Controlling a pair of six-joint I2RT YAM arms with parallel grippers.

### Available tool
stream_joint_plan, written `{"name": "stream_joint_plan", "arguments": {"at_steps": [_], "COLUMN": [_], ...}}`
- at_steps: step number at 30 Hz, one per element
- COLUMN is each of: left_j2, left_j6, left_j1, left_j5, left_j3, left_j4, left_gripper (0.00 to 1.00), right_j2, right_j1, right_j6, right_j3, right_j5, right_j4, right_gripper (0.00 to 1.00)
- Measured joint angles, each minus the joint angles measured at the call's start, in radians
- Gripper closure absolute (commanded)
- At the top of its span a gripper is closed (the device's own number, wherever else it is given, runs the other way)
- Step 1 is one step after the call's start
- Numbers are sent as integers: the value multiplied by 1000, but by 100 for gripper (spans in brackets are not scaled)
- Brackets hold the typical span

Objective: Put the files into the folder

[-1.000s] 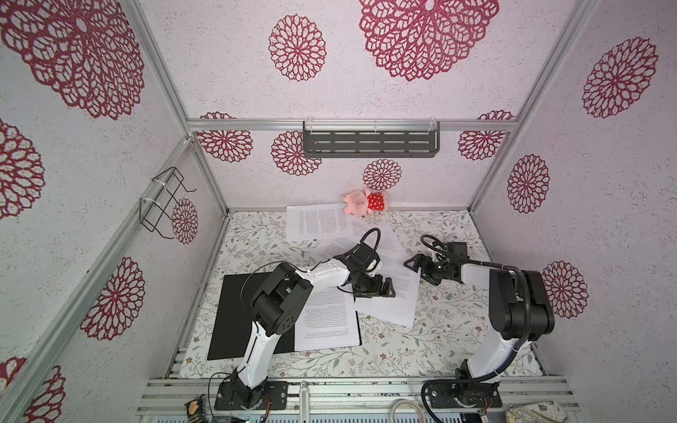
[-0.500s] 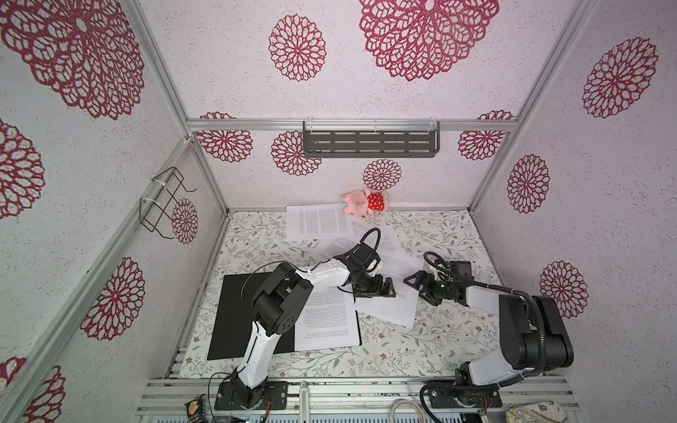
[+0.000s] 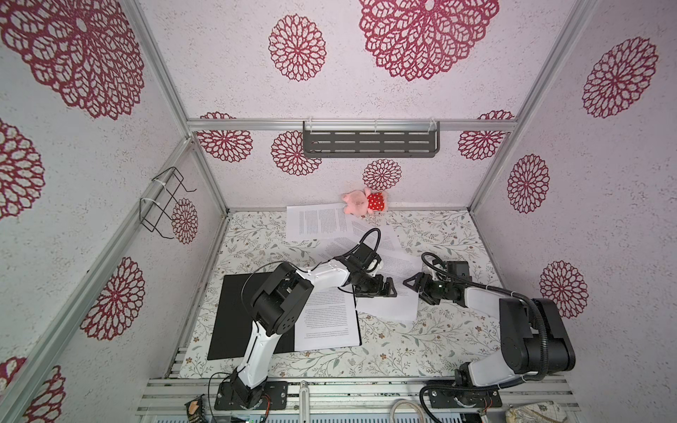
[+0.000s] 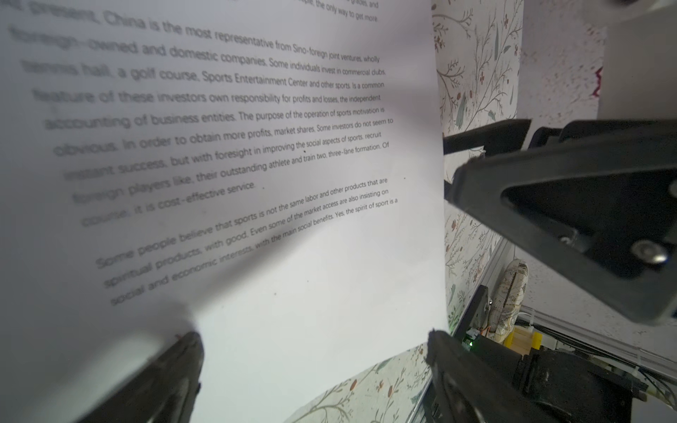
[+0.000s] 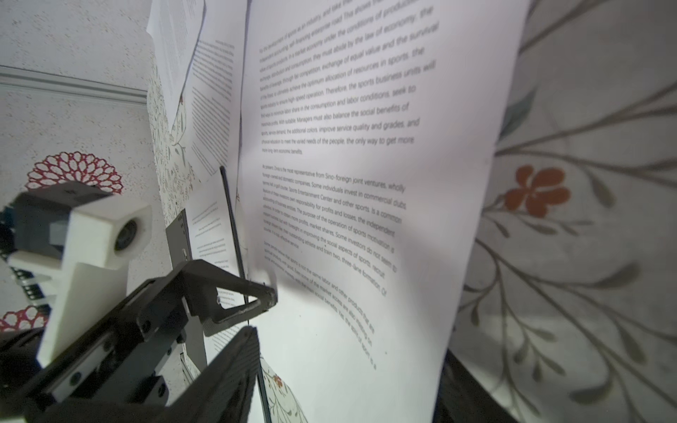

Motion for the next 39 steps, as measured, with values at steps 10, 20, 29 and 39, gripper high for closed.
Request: {"name": "stream_joint_plan", "arguments": {"at_steps": [10, 20, 29, 39], "left_j2": [0, 0, 0, 3], "left_j6": [-2, -2, -2, -2], "left_j1": [0, 0, 1, 0], "left_j5": [2, 3, 4, 7], "left_j3": [-2, -2, -2, 36], "left_j4": [4, 4, 3, -54], "left_gripper": [1, 1, 1, 1], "right_j2": [102, 129, 130, 101], "right_j1": [0, 0, 0, 0], "right_j6": [8, 9, 8, 7], "right_j3": [65, 70, 70, 69], "right_j5": [2, 2, 2, 18], "right_j4": [29, 43, 43, -1], "right_gripper": [51, 64, 81, 100]}}
